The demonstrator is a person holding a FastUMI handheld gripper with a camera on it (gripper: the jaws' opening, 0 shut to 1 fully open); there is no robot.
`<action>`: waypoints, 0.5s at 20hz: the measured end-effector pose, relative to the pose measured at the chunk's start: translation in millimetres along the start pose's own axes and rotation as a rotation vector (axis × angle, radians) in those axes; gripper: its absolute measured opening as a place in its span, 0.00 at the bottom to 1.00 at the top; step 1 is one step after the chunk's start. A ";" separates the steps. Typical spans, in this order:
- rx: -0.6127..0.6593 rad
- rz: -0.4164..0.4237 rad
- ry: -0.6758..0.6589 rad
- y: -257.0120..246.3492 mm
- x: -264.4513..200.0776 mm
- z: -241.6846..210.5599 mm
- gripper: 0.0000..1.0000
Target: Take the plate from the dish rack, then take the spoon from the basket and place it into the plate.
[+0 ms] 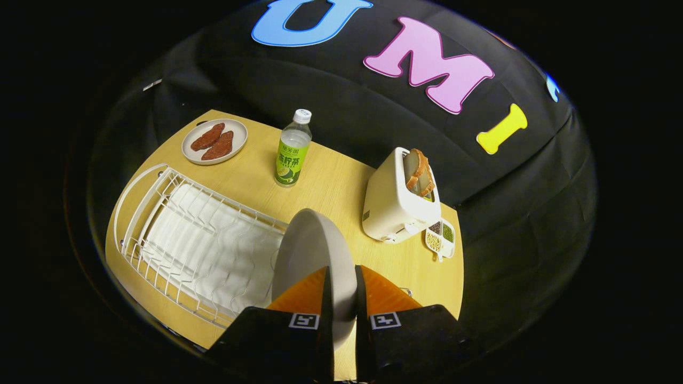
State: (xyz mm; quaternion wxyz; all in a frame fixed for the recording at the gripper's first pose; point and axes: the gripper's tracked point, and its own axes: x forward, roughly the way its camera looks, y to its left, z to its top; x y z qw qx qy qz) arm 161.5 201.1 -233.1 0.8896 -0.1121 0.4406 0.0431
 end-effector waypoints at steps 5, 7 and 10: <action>0.010 -0.028 -0.046 -13.3 -13.8 15.1 0.20; 0.038 -0.015 -0.065 -20.9 -20.2 16.4 0.20; 0.065 0.019 -0.094 -33.8 -32.3 11.4 0.20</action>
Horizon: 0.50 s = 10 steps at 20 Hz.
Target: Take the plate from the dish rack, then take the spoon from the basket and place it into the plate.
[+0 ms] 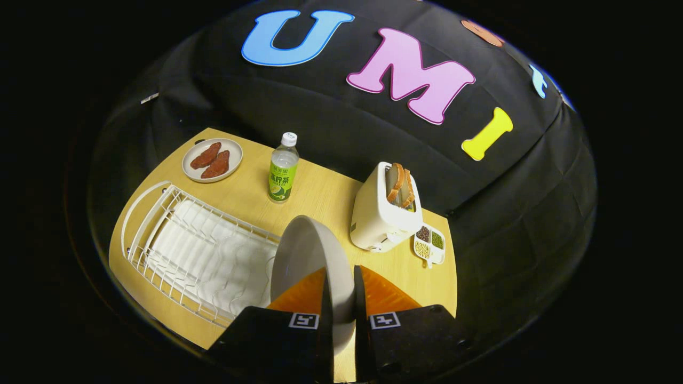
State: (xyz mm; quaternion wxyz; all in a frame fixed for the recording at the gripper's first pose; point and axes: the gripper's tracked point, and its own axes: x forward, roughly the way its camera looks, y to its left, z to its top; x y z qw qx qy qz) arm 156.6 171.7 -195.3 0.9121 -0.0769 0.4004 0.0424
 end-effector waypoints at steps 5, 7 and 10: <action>0.155 0.101 -0.015 -25.9 -31.9 -15.5 0.20; 0.192 0.143 -0.039 -38.9 -47.2 -23.8 0.20; 0.267 0.202 -0.053 -59.1 -70.8 -45.7 0.20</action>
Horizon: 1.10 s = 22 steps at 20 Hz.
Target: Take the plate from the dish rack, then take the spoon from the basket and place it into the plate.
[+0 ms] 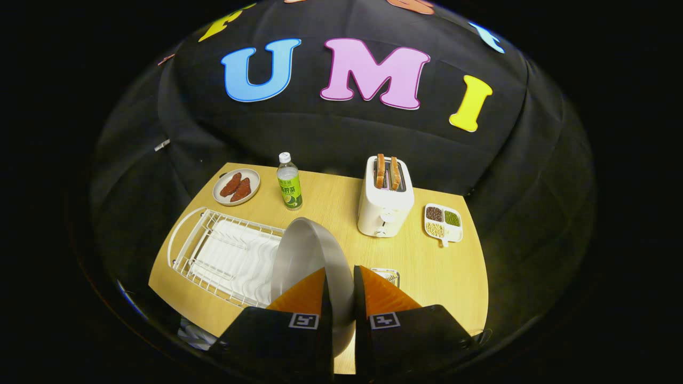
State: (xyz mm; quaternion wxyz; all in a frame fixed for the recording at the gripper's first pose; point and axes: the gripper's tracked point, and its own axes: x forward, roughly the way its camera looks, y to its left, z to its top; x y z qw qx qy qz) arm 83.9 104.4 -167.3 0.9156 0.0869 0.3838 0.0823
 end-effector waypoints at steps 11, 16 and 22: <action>0.340 0.117 0.108 -69.3 -40.1 -134.6 0.20; 0.408 0.162 0.198 -74.2 -27.4 -205.9 0.20; 0.468 0.220 0.265 -65.0 14.0 -265.4 0.20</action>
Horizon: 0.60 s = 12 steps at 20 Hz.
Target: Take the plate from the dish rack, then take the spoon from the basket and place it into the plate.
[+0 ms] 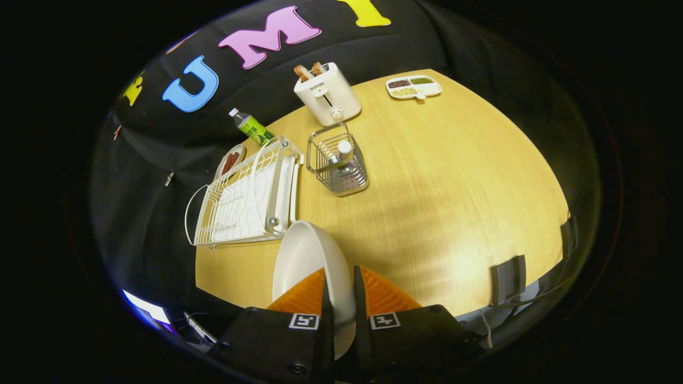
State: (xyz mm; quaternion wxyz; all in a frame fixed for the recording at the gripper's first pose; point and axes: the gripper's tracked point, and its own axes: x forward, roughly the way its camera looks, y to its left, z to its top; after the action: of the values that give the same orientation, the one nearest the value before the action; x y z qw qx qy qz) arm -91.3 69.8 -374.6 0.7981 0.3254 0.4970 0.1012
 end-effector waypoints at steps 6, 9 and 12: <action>0.077 0.055 0.022 -9.8 40.2 -20.2 0.20; 0.093 0.065 0.004 -10.2 45.6 -17.0 0.20; 0.098 0.035 -0.001 -17.8 50.6 -12.8 0.22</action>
State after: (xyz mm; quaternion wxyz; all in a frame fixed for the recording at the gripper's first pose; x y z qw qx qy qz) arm -80.6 86.1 -426.2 0.7794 0.3728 0.4954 0.0904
